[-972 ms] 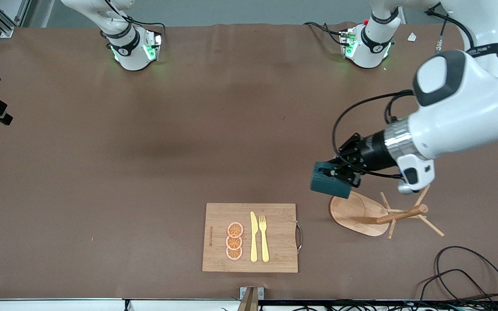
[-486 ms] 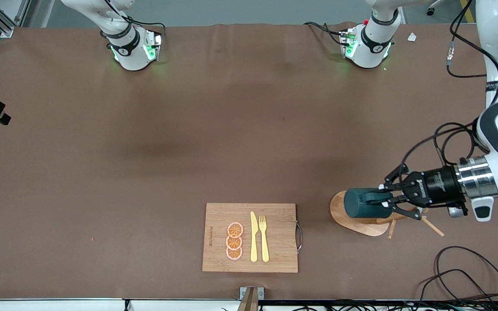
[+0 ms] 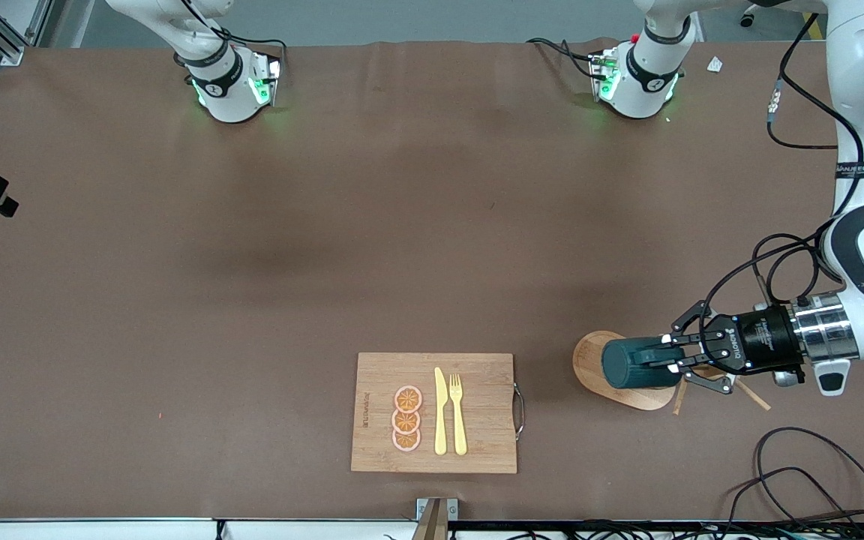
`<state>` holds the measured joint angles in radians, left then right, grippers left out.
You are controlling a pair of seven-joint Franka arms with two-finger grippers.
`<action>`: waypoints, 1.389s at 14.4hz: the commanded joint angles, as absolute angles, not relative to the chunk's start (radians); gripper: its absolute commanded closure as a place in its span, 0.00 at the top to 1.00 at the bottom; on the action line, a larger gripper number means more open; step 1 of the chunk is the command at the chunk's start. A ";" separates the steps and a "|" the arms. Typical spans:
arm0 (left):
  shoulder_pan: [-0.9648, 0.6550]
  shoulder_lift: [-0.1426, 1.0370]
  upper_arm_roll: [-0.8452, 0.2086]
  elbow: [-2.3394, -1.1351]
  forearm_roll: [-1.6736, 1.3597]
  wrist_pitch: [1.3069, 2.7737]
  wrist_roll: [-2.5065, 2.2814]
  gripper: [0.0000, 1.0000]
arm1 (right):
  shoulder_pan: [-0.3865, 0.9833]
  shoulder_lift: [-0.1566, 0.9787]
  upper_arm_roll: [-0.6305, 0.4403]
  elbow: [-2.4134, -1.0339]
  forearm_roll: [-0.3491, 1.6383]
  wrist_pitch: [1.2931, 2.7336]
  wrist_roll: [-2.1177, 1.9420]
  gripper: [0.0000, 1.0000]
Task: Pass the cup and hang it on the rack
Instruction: 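Lift the mug with the left gripper and carry it to the wooden rack, then hook the mug handle onto a rack peg with the left gripper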
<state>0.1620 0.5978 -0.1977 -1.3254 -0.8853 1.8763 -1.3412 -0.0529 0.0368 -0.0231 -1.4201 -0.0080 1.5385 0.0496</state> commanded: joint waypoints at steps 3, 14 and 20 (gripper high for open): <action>0.212 0.615 -0.204 -1.319 -0.907 1.875 -1.282 0.01 | -0.071 0.037 -0.002 -1.410 -0.025 1.531 0.049 1.00; 0.239 0.650 -0.202 -1.318 -0.900 1.859 -1.221 0.06 | -0.074 0.037 -0.003 -1.410 -0.023 1.528 0.051 1.00; 0.239 0.655 -0.202 -1.318 -0.899 1.859 -1.220 0.14 | -0.075 0.037 -0.003 -1.410 -0.023 1.531 0.049 1.00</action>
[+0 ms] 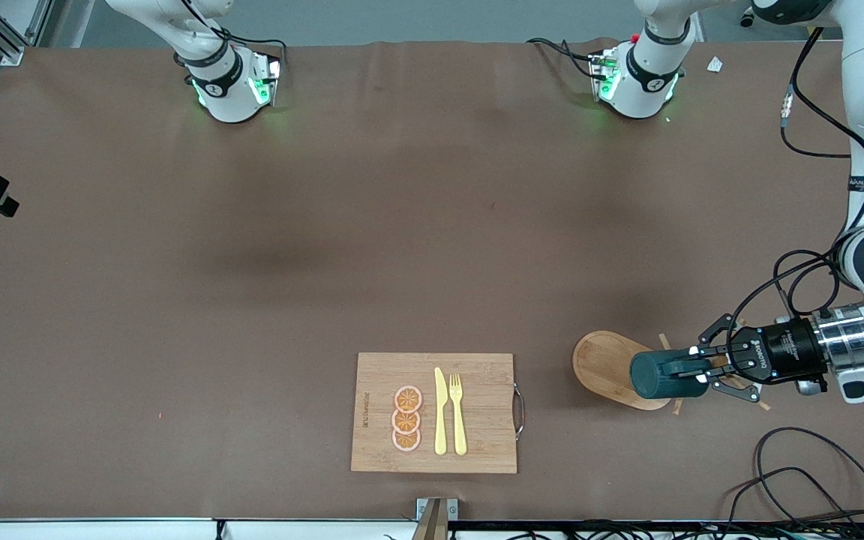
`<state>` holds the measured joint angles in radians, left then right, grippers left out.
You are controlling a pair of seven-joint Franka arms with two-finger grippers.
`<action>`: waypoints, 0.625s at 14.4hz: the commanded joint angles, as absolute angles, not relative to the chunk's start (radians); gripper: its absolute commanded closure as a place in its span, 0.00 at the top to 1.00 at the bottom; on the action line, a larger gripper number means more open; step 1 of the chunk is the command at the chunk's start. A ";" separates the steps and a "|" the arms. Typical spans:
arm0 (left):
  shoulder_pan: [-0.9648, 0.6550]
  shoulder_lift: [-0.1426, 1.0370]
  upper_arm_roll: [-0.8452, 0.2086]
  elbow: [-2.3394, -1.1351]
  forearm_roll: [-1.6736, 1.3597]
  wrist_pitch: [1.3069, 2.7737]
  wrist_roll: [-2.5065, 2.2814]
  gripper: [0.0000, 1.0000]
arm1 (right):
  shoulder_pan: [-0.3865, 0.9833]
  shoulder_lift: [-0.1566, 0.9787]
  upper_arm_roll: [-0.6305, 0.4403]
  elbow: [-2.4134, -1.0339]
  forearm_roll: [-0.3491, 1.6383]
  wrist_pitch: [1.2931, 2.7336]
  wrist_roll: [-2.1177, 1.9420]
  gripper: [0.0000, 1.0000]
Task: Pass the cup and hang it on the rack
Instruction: 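Hook the mug handle onto a rack peg with the left gripper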
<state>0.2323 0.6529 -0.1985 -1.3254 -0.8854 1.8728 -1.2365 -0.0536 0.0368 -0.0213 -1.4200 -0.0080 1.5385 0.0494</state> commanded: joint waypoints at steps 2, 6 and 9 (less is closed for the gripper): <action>0.250 0.652 -0.204 -1.318 -0.900 1.852 -1.220 0.14 | -0.077 0.037 -0.003 -1.410 -0.023 1.532 0.046 1.00; 0.252 0.653 -0.204 -1.318 -0.900 1.835 -1.206 0.17 | -0.077 0.037 -0.005 -1.410 -0.023 1.531 0.046 1.00; 0.252 0.655 -0.204 -1.316 -0.900 1.835 -1.203 0.36 | -0.077 0.037 -0.005 -1.411 -0.023 1.531 0.046 1.00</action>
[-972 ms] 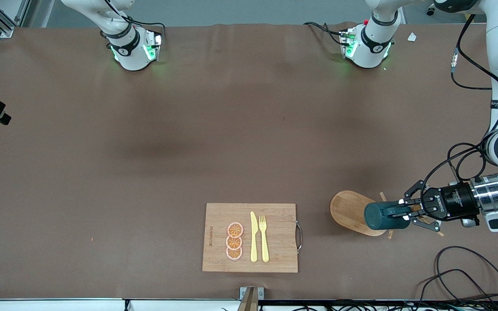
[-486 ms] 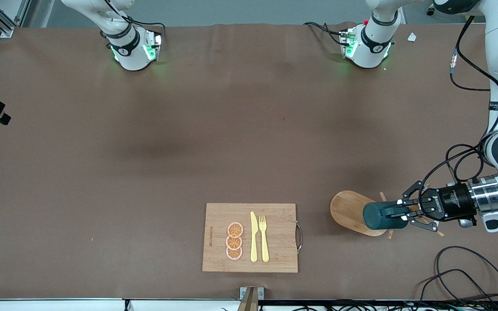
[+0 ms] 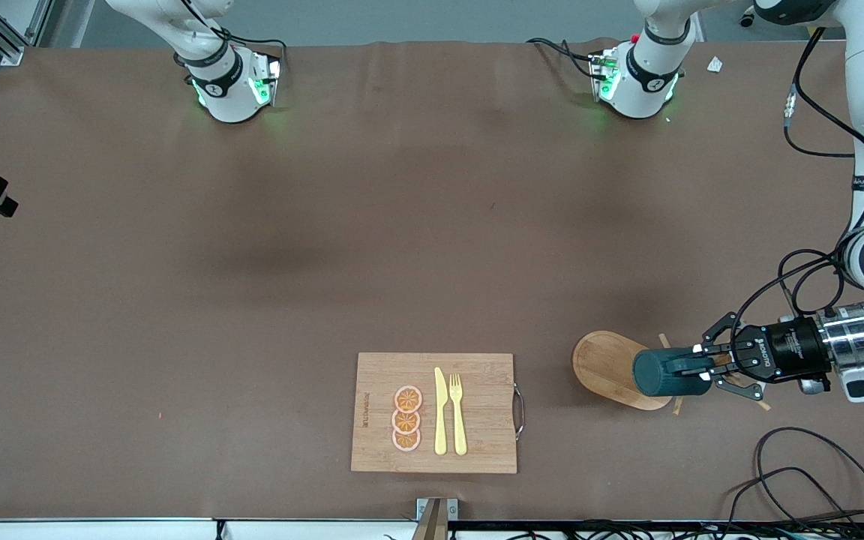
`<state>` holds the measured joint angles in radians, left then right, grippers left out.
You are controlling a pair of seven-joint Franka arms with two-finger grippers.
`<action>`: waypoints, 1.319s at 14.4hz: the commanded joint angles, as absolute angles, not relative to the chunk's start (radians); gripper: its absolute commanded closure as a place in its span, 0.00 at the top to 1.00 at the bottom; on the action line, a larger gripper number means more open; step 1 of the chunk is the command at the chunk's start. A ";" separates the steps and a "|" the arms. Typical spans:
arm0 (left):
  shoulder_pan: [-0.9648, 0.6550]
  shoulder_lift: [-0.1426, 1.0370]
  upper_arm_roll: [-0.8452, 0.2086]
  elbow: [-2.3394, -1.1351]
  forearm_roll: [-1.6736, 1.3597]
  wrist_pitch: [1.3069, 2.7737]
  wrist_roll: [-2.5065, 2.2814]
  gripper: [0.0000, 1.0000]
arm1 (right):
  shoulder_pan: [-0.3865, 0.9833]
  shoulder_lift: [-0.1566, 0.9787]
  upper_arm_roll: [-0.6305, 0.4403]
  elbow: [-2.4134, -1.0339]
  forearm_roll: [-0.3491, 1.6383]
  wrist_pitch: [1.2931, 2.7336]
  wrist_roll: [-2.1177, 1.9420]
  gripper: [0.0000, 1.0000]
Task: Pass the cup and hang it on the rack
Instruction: 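Hook the mug handle onto a rack peg with the left gripper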
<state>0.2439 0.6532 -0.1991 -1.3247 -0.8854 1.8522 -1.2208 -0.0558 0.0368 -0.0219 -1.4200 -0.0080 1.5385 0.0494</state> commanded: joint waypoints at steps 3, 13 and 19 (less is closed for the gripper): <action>0.250 0.641 -0.210 -1.315 -0.897 1.833 -1.204 1.00 | -0.078 0.037 -0.005 -1.411 -0.023 1.531 0.046 1.00; 0.225 0.313 -0.400 -1.310 -0.420 1.629 -1.171 1.00 | -0.074 0.037 -0.005 -1.411 -0.021 1.532 0.046 1.00; 0.225 0.230 -0.541 -1.313 -0.056 1.459 -0.727 1.00 | -0.077 0.037 -0.005 -1.411 -0.021 1.532 0.046 1.00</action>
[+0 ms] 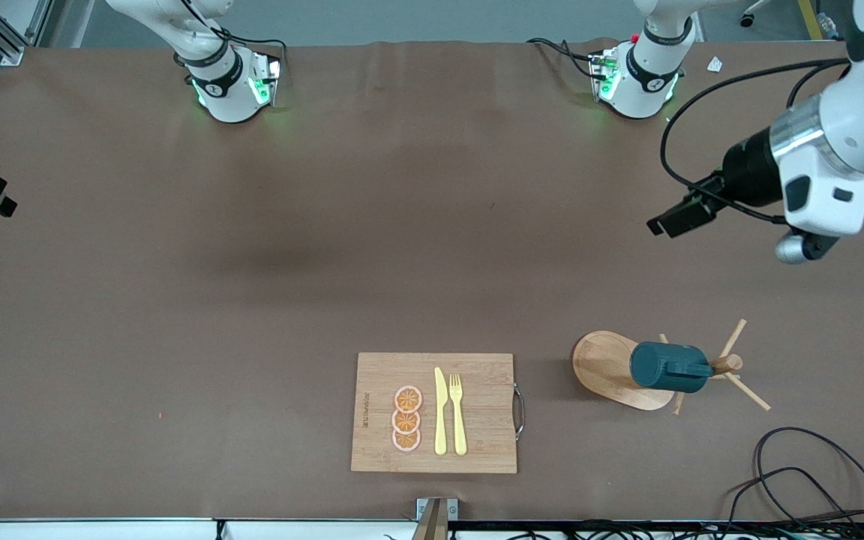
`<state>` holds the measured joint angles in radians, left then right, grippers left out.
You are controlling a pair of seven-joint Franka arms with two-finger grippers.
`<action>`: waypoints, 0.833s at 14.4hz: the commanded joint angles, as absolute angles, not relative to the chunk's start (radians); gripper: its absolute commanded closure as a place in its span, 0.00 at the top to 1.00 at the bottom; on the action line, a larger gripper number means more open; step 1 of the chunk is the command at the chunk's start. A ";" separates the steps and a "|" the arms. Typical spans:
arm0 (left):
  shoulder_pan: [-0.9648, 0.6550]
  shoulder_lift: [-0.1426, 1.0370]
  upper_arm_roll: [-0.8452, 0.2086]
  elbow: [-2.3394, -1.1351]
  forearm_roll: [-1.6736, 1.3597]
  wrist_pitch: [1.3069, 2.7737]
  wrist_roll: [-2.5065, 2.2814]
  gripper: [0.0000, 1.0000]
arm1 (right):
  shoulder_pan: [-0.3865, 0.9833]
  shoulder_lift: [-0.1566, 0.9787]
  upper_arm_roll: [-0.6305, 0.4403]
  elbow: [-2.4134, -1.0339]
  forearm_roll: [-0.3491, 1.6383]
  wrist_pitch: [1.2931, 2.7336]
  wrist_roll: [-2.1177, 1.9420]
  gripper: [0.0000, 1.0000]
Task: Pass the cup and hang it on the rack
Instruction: 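Open the left gripper and draw it up away from the rack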
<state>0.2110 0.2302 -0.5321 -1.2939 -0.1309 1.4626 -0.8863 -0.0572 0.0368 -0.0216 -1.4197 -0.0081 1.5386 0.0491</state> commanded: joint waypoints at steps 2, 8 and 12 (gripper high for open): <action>0.232 0.233 -0.534 -1.312 0.009 1.459 -0.538 1.00 | -0.075 0.037 -0.005 -1.411 -0.021 1.532 0.048 1.00; 0.235 0.229 -0.531 -1.313 0.101 1.454 -0.312 1.00 | -0.077 0.037 -0.005 -1.411 -0.020 1.529 0.048 1.00; 0.195 0.218 -0.552 -1.312 0.106 1.392 -0.278 1.00 | -0.078 0.037 -0.005 -1.411 -0.020 1.526 0.048 1.00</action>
<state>0.2197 0.2365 -0.5443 -1.3096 0.0836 1.4337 -0.2950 -0.0572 0.0368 -0.0217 -1.4197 -0.0081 1.5385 0.0491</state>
